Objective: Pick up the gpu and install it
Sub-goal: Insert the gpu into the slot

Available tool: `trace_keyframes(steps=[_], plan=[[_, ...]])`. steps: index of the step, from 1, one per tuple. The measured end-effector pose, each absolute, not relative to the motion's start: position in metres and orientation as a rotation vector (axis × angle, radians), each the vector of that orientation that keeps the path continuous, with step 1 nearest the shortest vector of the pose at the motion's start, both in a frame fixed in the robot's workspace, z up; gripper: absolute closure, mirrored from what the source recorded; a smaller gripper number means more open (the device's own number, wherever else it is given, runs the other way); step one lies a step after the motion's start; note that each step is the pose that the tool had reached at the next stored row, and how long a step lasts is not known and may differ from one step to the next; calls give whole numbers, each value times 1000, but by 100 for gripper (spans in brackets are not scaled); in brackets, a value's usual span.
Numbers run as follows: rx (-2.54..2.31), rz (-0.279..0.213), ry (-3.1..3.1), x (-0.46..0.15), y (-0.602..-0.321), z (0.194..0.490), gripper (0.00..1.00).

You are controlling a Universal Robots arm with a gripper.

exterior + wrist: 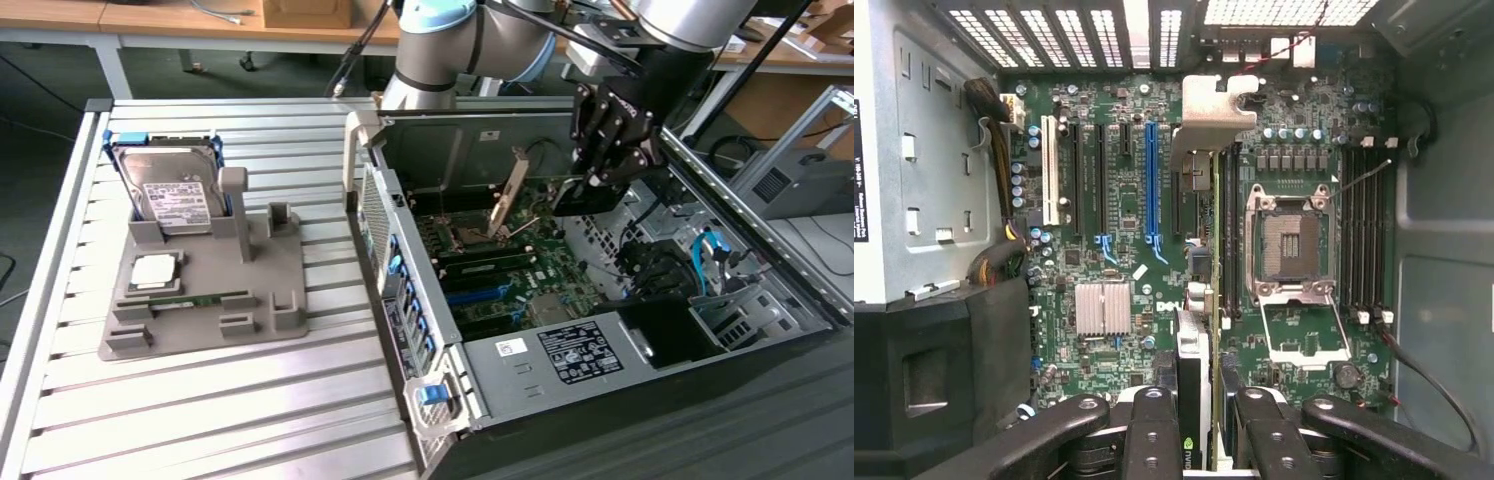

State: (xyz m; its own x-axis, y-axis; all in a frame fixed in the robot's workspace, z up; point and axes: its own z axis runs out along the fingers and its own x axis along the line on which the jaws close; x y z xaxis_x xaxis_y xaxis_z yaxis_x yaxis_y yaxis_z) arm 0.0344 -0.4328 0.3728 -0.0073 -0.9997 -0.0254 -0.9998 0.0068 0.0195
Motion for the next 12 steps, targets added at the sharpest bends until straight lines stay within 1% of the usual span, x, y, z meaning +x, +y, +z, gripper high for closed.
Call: trace_keyframes(steps=[12], plan=[[-2214, 50, 2222, 32, -434, 370, 73]])
